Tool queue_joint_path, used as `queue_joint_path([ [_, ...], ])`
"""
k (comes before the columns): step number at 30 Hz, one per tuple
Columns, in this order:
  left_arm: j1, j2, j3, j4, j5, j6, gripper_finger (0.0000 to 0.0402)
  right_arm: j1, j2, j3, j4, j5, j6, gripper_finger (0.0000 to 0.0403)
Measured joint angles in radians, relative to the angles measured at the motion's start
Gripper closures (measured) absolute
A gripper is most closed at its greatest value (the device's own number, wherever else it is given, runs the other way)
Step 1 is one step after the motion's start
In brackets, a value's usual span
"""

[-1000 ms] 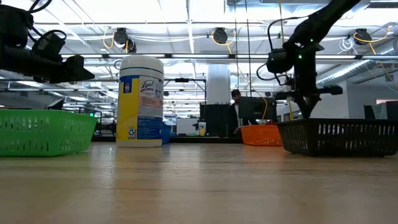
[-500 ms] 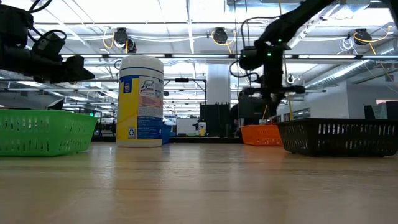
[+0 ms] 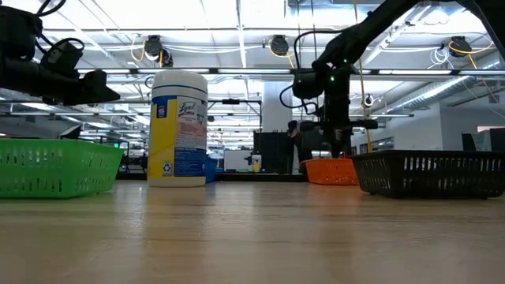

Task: Pick & Place First Aid Supplies
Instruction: Put the orange ointment pack into the orange bin, then return to Home Position

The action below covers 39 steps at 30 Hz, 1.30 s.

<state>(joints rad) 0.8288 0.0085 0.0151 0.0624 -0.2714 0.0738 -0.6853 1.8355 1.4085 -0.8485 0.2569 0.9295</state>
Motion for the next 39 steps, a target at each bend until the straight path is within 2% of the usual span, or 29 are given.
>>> queue_joint_path([
  [4,0.0,0.0,0.0,0.0,0.0,0.0,0.0128,0.0,0.0,-0.028,0.017,-0.03,-0.033,0.04],
  [7,0.0,0.0,0.0,0.0,0.0,0.0,0.0128,0.0,0.0,-0.028,0.017,-0.029,-0.074,0.0381],
  [16,0.0,0.0,0.0,0.0,0.0,0.0,0.0128,0.0,-0.016,-0.028,0.081,-0.022,-0.127,0.0266],
  [19,0.0,0.0,0.0,0.0,0.0,0.0,0.0128,-0.005,-0.061,-0.05,0.157,-0.019,-0.225,0.023],
  [25,0.0,0.0,0.0,0.0,0.0,0.0,0.0128,0.001,-0.221,-0.207,0.549,-0.026,-0.514,0.018],
  [33,0.0,0.0,0.0,0.0,0.0,0.0,0.0128,-0.001,-0.495,-0.582,1.151,-0.135,-0.871,0.0141],
  [39,0.0,0.006,0.0,0.0,0.0,0.0,0.0128,-0.035,-0.71,-0.828,1.374,-0.154,-0.999,0.0125],
])
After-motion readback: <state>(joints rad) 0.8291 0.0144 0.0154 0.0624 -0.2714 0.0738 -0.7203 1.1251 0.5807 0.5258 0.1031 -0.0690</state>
